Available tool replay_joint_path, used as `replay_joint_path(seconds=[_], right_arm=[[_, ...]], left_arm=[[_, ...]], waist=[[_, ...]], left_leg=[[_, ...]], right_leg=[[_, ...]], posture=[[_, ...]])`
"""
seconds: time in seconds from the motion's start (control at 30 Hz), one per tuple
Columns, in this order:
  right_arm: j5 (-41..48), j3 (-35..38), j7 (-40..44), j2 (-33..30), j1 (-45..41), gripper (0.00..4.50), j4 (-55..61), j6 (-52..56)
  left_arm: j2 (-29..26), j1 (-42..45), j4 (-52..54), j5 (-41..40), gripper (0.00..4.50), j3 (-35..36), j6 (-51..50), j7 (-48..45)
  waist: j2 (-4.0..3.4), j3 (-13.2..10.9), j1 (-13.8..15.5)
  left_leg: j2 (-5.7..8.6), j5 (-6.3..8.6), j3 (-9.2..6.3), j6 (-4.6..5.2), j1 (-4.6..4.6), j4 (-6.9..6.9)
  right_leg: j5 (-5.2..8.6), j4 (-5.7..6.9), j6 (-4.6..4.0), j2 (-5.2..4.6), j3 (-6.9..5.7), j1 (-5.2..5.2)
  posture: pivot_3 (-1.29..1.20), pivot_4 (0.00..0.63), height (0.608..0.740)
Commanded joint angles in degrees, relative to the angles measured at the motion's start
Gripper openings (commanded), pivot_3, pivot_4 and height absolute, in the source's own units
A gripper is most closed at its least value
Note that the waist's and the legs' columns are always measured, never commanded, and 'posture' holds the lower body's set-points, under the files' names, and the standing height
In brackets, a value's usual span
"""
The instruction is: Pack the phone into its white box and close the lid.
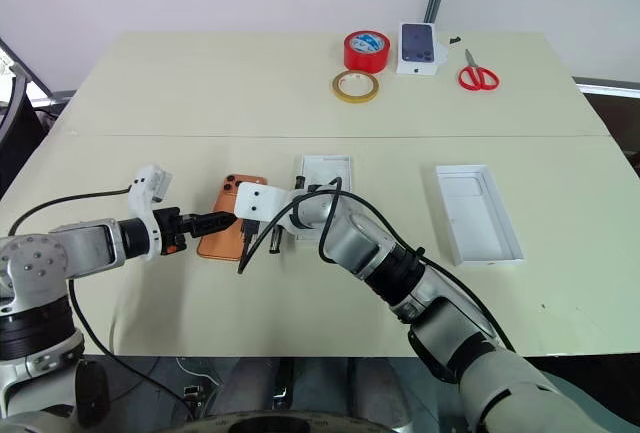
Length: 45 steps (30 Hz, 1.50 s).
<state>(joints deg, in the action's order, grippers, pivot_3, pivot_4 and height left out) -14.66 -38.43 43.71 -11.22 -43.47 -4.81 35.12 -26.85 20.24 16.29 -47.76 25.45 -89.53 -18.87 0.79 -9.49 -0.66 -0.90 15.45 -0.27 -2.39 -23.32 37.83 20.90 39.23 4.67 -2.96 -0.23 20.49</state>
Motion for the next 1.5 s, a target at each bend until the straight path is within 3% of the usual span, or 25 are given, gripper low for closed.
replay_joint_path(seconds=[0.03,0.4,0.67,0.77,0.87,1.1,1.2,1.3,1.5], right_arm=[[-0.43,-0.04,0.36,0.21,0.42,0.0,0.93,-0.41],[-0.94,-0.02,0.47,0.2,2.05,0.0,2.13,-0.36],[-1.19,0.09,0.65,-0.06,2.53,0.0,2.52,-0.56],[-1.3,0.02,0.68,-0.08,2.59,0.0,2.83,-0.59],[-1.31,0.3,0.93,-0.41,2.47,0.0,3.78,-0.32],[-0.73,2.06,1.52,-1.67,2.13,0.0,7.59,1.46],[0.24,3.95,2.0,-2.61,2.24,0.0,11.77,3.4],[2.33,7.0,3.15,-4.43,3.0,0.0,18.73,4.93],[11.88,19.91,5.72,-8.86,8.8,0.0,32.81,6.07]], left_arm=[[2.69,-0.12,-1.72,-4.94,4.49,-2.04,-2.97,1.61],[3.88,2.34,-4.96,-12.54,4.49,1.01,-2.97,9.71],[5.28,3.97,-9.55,-15.15,4.49,8.44,-2.97,15.66],[5.73,3.55,-9.71,-16.84,3.61,9.19,-2.97,17.74],[5.66,3.03,-9.74,-18.36,2.17,9.3,-2.97,19.09],[7.17,2.79,-11.92,-21.87,2.17,12.72,-2.97,23.19],[8.77,3.08,-12.79,-23.36,1.32,15.43,-2.97,25.62],[9.82,2.91,-12.78,-25.46,0.03,16.65,-2.78,27.51],[11.56,4.17,-12.47,-35.25,0.03,16.4,2.4,33.73]], waist=[[0.0,0.0,0.07],[0.01,0.0,-0.16],[0.02,0.01,-0.31],[0.03,0.0,-0.35],[0.04,0.0,-0.38],[0.07,-0.02,-0.3],[0.11,-0.05,-0.29],[0.14,-0.06,-0.12],[0.26,-0.13,0.07]], left_leg=[[0.0,0.0,0.0,0.0,0.0,0.0],[0.03,-0.01,-0.03,-0.02,-0.01,0.01],[0.02,-0.02,-0.03,-0.04,-0.01,0.0],[0.02,-0.02,-0.03,-0.05,-0.01,0.0],[0.02,-0.03,-0.03,-0.06,-0.03,0.0],[0.01,-0.05,-0.03,-0.1,-0.06,-0.01],[0.01,-0.05,-0.03,-0.11,-0.07,-0.01],[0.01,-0.07,-0.05,-0.13,-0.08,0.0],[0.01,-0.07,-0.05,-0.15,-0.08,-0.04]], right_leg=[[0.0,0.0,0.0,-0.01,0.0,0.0],[0.0,-0.01,0.0,-0.02,-0.02,0.0],[0.0,-0.01,0.0,-0.01,-0.02,0.01],[0.0,-0.01,0.0,-0.01,-0.02,0.02],[0.0,-0.01,0.0,-0.01,-0.02,0.05],[0.0,-0.01,0.0,-0.01,-0.02,0.08],[0.0,-0.02,0.0,-0.01,-0.02,0.08],[0.0,-0.03,0.01,-0.02,-0.04,0.07],[-0.01,-0.06,0.01,-0.03,-0.03,0.06]], posture=[[0.0,0.15,0.74],[0.0,0.15,0.74],[0.0,0.15,0.74],[0.0,0.15,0.74],[0.0,0.15,0.74],[0.0,0.15,0.74],[0.0,0.15,0.74],[0.0,0.15,0.74],[0.0,0.15,0.74]])
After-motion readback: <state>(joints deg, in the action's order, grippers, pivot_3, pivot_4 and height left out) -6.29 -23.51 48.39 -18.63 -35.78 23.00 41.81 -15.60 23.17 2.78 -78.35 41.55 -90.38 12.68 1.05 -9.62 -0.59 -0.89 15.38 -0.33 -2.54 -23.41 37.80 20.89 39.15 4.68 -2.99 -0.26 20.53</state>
